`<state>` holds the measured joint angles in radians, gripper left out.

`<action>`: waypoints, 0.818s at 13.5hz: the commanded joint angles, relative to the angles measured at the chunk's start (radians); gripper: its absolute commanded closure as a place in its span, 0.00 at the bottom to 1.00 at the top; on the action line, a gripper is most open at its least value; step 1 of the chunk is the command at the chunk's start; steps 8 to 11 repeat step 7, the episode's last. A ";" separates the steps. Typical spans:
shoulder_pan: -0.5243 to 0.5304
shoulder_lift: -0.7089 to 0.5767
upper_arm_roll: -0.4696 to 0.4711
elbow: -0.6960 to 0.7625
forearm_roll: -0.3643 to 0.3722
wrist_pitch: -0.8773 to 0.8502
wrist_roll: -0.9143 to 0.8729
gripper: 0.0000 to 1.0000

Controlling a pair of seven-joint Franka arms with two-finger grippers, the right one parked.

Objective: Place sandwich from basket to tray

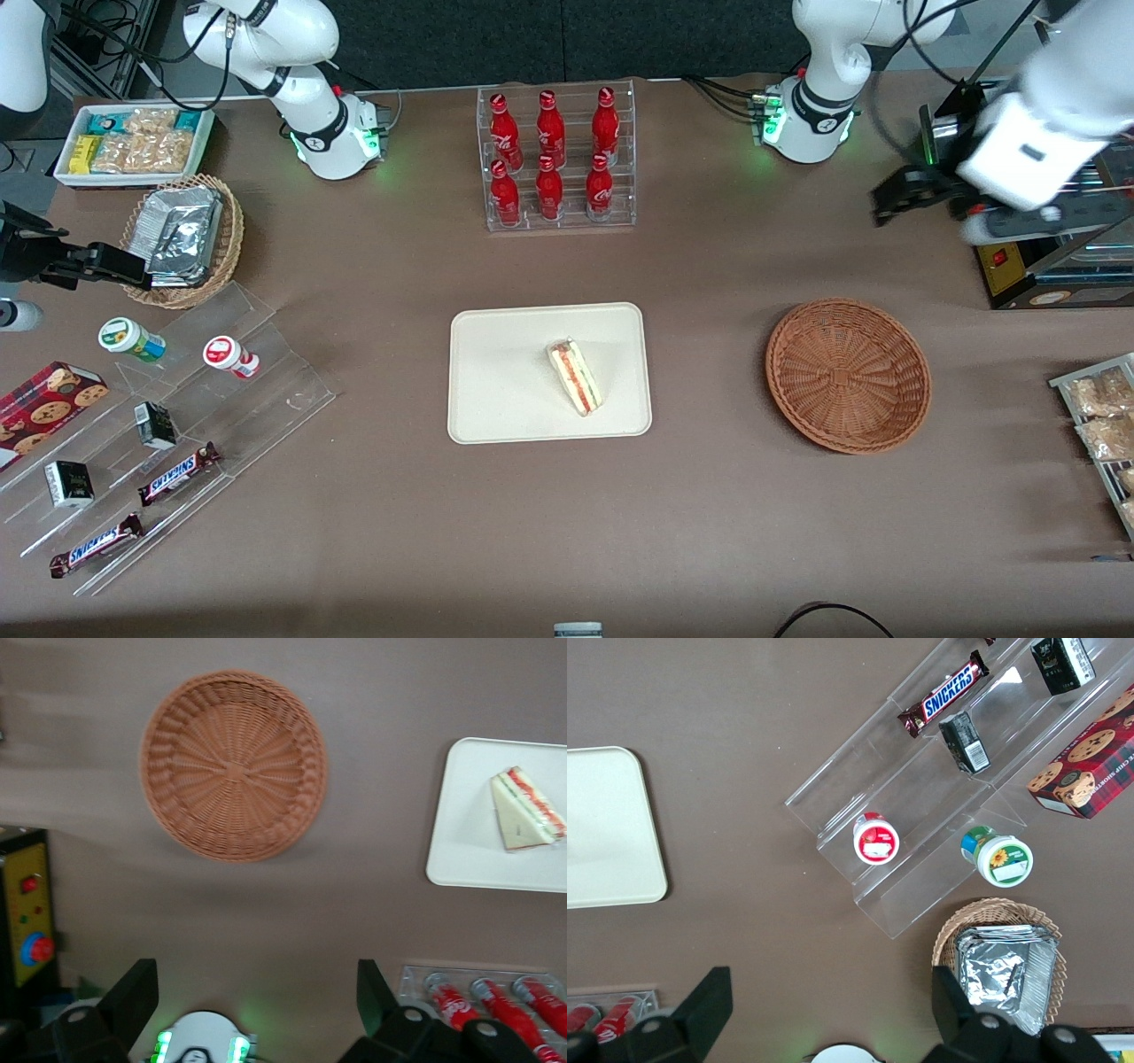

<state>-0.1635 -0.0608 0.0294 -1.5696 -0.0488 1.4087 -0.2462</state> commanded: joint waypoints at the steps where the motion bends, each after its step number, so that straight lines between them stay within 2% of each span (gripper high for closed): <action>1: 0.086 -0.031 -0.016 -0.026 0.016 -0.020 0.100 0.01; 4: 0.131 -0.034 -0.016 -0.024 0.073 -0.025 0.257 0.01; 6: 0.128 -0.016 -0.017 -0.007 0.098 -0.020 0.265 0.01; 11: 0.125 0.002 -0.017 0.005 0.090 -0.017 0.260 0.01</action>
